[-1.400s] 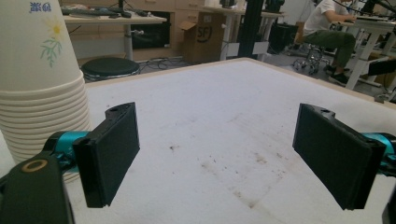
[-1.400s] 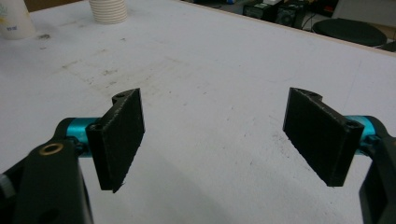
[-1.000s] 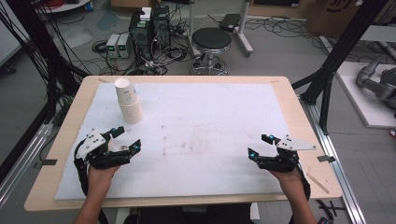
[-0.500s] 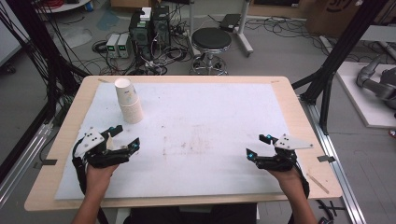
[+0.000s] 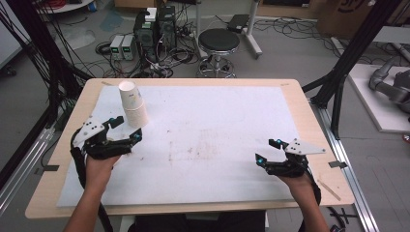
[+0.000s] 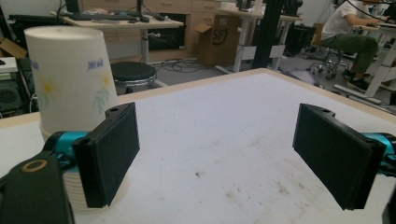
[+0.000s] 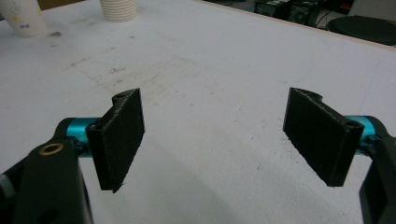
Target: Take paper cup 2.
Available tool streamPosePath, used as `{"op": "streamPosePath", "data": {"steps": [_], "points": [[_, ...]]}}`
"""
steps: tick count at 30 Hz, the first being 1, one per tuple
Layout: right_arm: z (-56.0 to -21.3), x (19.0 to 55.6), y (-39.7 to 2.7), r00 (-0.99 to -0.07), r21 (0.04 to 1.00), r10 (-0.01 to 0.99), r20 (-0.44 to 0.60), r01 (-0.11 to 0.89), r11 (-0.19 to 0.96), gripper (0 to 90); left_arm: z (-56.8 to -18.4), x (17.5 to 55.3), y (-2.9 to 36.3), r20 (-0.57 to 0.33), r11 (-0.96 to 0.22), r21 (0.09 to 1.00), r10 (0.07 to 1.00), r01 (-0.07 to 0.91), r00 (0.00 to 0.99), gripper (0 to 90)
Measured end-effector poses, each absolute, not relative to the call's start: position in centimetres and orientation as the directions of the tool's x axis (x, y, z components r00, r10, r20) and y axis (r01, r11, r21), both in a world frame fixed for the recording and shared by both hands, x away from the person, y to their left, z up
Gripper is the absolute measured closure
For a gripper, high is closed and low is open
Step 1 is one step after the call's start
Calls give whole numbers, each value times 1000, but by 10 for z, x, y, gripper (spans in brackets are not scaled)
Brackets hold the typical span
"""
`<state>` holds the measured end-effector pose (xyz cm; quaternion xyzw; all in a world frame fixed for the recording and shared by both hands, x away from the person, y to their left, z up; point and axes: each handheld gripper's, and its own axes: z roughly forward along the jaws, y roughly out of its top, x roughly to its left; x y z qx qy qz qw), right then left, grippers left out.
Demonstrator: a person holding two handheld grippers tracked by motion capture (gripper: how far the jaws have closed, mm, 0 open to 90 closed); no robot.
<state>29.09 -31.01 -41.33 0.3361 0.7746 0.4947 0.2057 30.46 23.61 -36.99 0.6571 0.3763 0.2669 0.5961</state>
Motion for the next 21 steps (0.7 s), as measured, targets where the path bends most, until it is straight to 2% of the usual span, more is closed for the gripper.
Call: {"op": "streamPosePath", "data": {"steps": [21], "points": [[-413,290,-310,-694,904,720,22,321,282,212,-318,369,251,-55,-56,970,898,236,438,145]]}}
